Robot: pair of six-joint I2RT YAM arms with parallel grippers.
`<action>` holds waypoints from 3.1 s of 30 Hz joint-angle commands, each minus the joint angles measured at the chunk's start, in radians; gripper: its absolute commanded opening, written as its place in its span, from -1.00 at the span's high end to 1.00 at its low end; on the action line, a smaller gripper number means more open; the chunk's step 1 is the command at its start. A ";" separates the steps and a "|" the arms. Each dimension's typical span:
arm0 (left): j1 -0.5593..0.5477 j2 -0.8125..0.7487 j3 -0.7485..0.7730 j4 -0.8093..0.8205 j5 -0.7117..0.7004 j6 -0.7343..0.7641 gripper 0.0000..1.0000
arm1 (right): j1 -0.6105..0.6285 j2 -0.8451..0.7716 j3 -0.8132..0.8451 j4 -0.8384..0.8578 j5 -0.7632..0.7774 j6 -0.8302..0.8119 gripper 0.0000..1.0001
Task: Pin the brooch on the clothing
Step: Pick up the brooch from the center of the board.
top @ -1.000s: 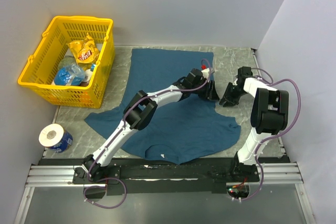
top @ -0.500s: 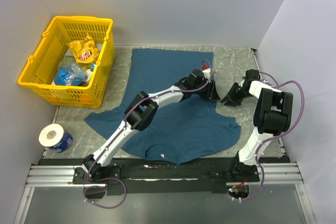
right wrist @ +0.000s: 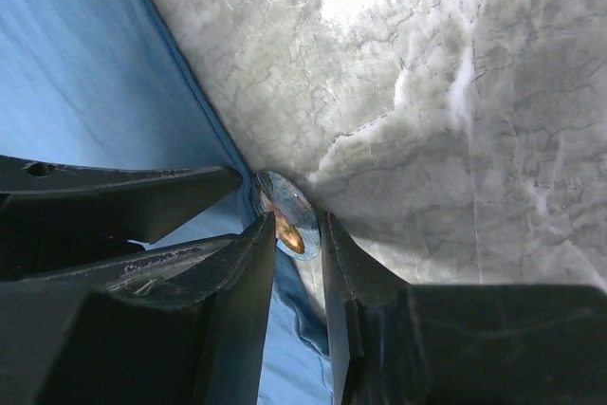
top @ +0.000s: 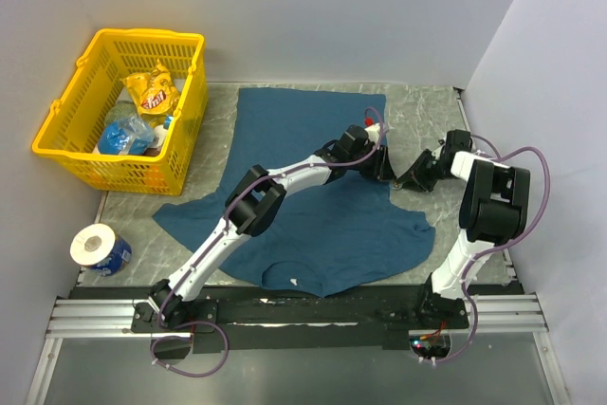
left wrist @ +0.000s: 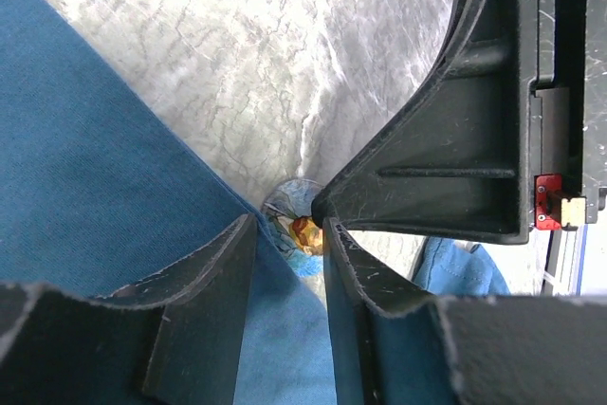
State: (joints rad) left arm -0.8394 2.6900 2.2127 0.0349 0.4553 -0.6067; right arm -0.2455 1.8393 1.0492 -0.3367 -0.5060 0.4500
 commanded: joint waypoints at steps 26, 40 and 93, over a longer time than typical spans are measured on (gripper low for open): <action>-0.015 0.005 -0.067 -0.010 -0.003 0.001 0.19 | -0.018 -0.232 -0.279 0.398 0.004 0.174 0.49; -0.007 -0.006 -0.091 0.010 -0.001 -0.005 0.17 | -0.017 -0.140 -0.255 0.380 0.024 0.167 1.00; -0.095 -1.036 -0.973 0.342 -0.750 0.524 -0.76 | 0.376 -0.505 0.248 -0.093 0.230 0.219 1.00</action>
State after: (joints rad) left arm -0.8932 1.6497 1.2339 0.2504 -0.0784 -0.2066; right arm 0.1257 1.3373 1.2457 -0.4133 -0.3031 0.6098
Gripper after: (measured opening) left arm 0.898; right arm 0.022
